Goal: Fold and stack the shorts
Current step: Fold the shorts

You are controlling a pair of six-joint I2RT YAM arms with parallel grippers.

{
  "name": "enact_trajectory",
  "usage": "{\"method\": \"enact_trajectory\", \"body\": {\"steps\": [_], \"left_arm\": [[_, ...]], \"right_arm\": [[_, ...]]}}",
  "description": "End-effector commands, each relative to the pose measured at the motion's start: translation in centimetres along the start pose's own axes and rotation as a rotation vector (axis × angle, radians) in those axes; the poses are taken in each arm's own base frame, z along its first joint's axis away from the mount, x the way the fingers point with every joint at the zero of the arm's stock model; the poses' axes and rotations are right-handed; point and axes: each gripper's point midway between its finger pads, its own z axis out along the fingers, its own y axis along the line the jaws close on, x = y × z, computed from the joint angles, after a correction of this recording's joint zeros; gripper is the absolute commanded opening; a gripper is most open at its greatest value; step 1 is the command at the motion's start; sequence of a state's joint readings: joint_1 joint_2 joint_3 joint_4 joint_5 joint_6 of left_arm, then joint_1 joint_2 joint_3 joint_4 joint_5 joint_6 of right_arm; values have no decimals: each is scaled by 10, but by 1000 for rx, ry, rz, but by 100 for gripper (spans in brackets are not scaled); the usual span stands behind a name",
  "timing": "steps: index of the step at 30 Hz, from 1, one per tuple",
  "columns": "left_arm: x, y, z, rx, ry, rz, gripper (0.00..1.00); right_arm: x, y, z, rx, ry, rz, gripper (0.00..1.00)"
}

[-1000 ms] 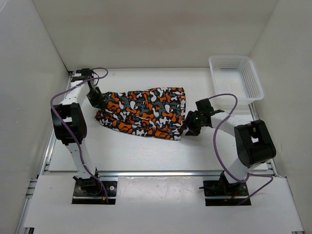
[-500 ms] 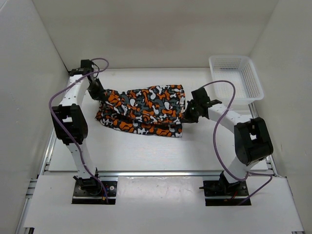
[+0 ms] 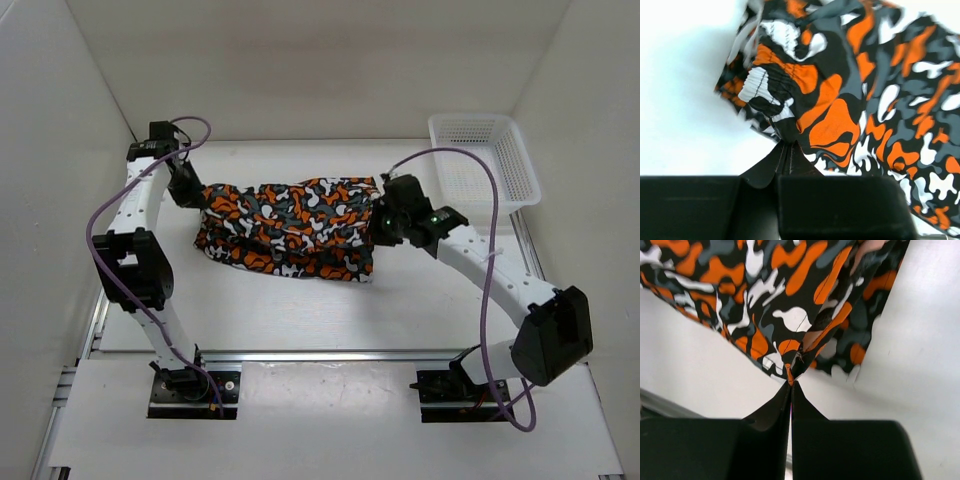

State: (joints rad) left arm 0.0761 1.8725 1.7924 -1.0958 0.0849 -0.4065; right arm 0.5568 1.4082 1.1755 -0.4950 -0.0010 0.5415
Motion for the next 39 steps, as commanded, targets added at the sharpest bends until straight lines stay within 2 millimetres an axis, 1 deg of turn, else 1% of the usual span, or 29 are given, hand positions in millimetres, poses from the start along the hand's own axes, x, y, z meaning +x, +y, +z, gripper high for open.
{"method": "enact_trajectory", "body": {"steps": [1, 2, 3, 5, 6, 7, 8, 9, 11, 12, 13, 14, 16, 17, 18, 20, 21, 22, 23, 24, 26, 28, 29, 31, 32, 34, 36, 37, 39], "left_arm": [[17, 15, -16, -8, -3, -20, 10], [23, 18, -15, -11, 4, -21, 10], [47, 28, 2, -37, 64, -52, 10], [55, 32, 11, -44, 81, -54, 10], [59, 36, 18, -66, 98, -67, 15], [60, 37, 21, -70, 108, -68, 22], [61, 38, 24, -74, 118, -68, 43], [61, 36, 22, -67, 123, -69, 52], [54, 35, 18, -71, 103, -58, 59], [49, 35, 11, -73, 74, -55, 66], [47, 36, -1, -83, 59, -54, 67], [37, 37, -12, -99, 16, -50, 67], [29, 39, -26, -118, -27, -48, 63], [22, 40, -37, -132, -67, -47, 56], [21, 42, -37, -141, -71, -47, 50], [13, 46, -39, -155, -102, -75, 40], [11, 46, -35, -156, -101, -75, 40], [10, 46, -30, -157, -98, -75, 40], [15, 50, -17, -159, -55, -86, 40], [12, 48, -10, -139, -47, -94, 42], [6, 46, 6, -83, -51, -111, 52], [8, 49, 16, 33, -19, -171, 56], [-1, 48, 19, 78, -49, -170, 58], [-6, 52, 21, 104, -62, -168, 61], [-3, 50, 25, 116, -44, -157, 66], [9, 52, 40, 178, 34, -183, 66], [21, 57, 49, 178, 80, -203, 66], [31, 63, 55, 177, 105, -220, 69], [41, 62, 63, 197, 133, -227, 75]], "right_arm": [[45, -17, 0, 90, 82, -39, 0], [65, -23, 4, 113, 122, -38, 0], [84, -35, 10, 149, 166, -38, 0], [95, -41, 18, 170, 170, -41, 0], [102, -48, 22, 195, 185, -34, 18], [105, -50, 27, 205, 199, -34, 32], [106, -54, 30, 222, 203, -46, 43], [104, -53, 28, 223, 204, -46, 56], [88, -47, 27, 221, 162, -57, 66], [81, -46, 23, 216, 147, -58, 66], [67, -39, 18, 209, 114, -57, 67], [60, -39, 16, 210, 102, -47, 67], [41, -30, 9, 189, 60, -47, 65], [32, -29, 7, 185, 41, -38, 46], [25, -24, 5, 175, 24, -37, 31], [2, -7, -6, 128, -32, -44, 13], [-4, -4, -9, 121, -42, -53, 11], [-12, -3, -9, 122, -55, -45, 9], [-22, 3, -16, 109, -75, -54, 7], [-26, 1, -13, 116, -77, -47, 6], [-25, 6, -11, 95, -60, -59, 2], [-28, 6, -9, 88, -55, -62, 2], [-25, 4, -10, 93, -46, -62, 2], [-15, 0, -10, 98, -17, -53, 2], [-10, -3, -11, 105, -5, -53, 2], [1, -9, -14, 112, 6, -32, 2], [1, -9, -18, 107, -3, -31, 2], [6, -12, -17, 114, 8, -32, 2], [7, -10, -17, 106, 13, -31, 2]]}}
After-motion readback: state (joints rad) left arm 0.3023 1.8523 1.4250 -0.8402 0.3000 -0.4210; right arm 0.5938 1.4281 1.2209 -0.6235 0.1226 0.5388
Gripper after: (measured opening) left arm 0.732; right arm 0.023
